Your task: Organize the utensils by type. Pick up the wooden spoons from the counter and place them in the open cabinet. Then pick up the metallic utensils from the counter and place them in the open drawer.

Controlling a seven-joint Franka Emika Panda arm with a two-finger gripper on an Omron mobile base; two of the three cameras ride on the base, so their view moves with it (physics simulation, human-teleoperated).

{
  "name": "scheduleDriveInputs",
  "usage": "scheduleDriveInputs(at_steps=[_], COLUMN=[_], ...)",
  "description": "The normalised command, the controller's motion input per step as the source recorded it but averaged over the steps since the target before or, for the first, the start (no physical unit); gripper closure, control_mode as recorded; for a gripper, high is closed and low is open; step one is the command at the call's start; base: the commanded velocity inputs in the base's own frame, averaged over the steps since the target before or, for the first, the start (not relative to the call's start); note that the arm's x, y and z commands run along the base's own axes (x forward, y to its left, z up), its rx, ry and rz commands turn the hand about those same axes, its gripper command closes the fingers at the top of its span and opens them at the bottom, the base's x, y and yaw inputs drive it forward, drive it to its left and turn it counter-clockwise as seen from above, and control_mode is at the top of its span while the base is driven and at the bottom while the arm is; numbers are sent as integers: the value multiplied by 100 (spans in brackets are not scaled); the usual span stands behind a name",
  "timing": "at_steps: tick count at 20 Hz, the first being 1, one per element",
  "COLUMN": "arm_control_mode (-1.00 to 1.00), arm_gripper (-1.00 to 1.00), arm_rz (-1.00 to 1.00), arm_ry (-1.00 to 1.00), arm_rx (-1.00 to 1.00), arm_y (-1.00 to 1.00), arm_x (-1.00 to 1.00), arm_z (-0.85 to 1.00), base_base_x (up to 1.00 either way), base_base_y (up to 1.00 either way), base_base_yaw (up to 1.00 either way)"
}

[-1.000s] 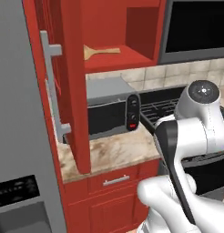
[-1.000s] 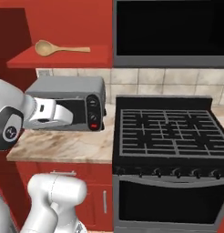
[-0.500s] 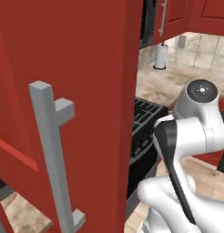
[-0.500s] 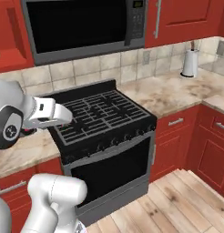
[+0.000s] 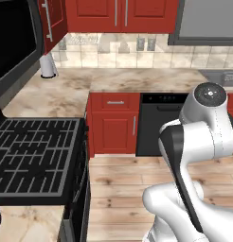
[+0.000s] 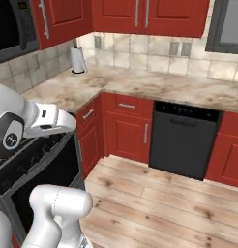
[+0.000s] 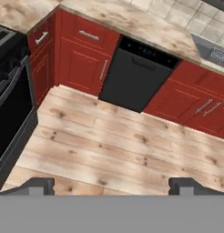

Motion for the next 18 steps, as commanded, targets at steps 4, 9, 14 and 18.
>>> scheduleDriveInputs(at_steps=[4,9,14,18], arm_control_mode=[100,100,100,100], arm_gripper=[-100,-100,-100,-100], arm_rz=[0,0,0,0], arm_ry=[0,0,0,0], arm_rx=[0,0,0,0], arm_y=[0,0,0,0], arm_x=[0,0,0,0], arm_z=[0,0,0,0], base_base_x=[0,0,0,15], base_base_y=[-12,-16,-41,-45], base_base_yaw=[-100,-100,-90,-72])
